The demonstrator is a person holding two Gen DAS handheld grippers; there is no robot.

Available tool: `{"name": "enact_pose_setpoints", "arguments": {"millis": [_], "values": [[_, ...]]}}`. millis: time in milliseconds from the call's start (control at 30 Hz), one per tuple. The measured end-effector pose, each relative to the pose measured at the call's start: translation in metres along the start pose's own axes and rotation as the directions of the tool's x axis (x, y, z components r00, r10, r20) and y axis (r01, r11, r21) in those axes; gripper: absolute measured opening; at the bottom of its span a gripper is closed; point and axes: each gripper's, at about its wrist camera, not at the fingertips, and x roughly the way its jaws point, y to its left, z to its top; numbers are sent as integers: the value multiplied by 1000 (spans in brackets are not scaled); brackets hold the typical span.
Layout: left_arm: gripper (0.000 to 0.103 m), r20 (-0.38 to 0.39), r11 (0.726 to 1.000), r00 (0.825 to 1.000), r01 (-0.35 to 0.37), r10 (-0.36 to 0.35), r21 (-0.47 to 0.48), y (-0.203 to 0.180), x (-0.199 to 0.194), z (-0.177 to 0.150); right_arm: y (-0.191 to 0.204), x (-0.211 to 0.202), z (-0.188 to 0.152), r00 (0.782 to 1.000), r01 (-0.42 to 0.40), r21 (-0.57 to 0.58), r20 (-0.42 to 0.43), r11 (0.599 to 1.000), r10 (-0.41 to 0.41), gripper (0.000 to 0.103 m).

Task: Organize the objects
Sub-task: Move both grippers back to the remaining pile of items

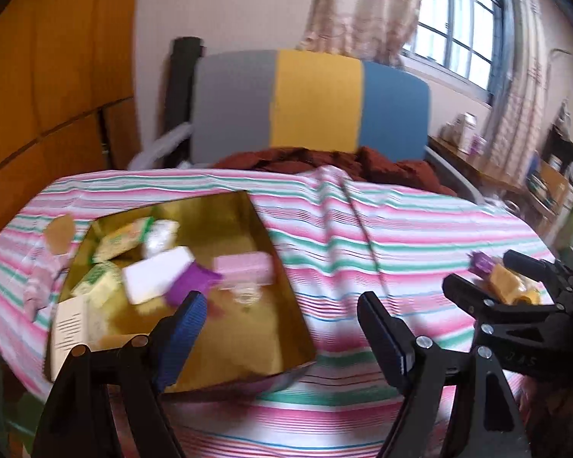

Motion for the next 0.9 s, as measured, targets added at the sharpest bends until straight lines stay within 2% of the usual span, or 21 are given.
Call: {"name": "enact_pose_setpoints", "arguments": {"millis": [100, 333, 500, 667, 800, 900], "values": [[83, -32, 997, 997, 70, -69, 21, -17, 10, 0, -21, 1, -5, 999, 31, 35, -20, 999, -30, 103], [82, -103, 984, 981, 168, -162, 55, -48, 31, 1, -73, -2, -19, 993, 102, 108, -67, 989, -95, 103], [82, -159, 955, 948, 288, -274, 73, -75, 44, 5, -131, -19, -26, 987, 146, 205, -89, 968, -130, 103], [82, -207, 918, 919, 367, -334, 149, -114, 57, 6, -204, -45, -33, 970, 243, 347, -94, 906, -225, 103], [77, -260, 876, 879, 449, -399, 174, -149, 70, 8, -260, -62, -43, 947, 319, 473, -121, 821, -299, 103], [75, -300, 852, 849, 495, -434, 171, -173, 82, 9, -287, -68, -50, 937, 342, 542, -132, 767, -325, 103]]}}
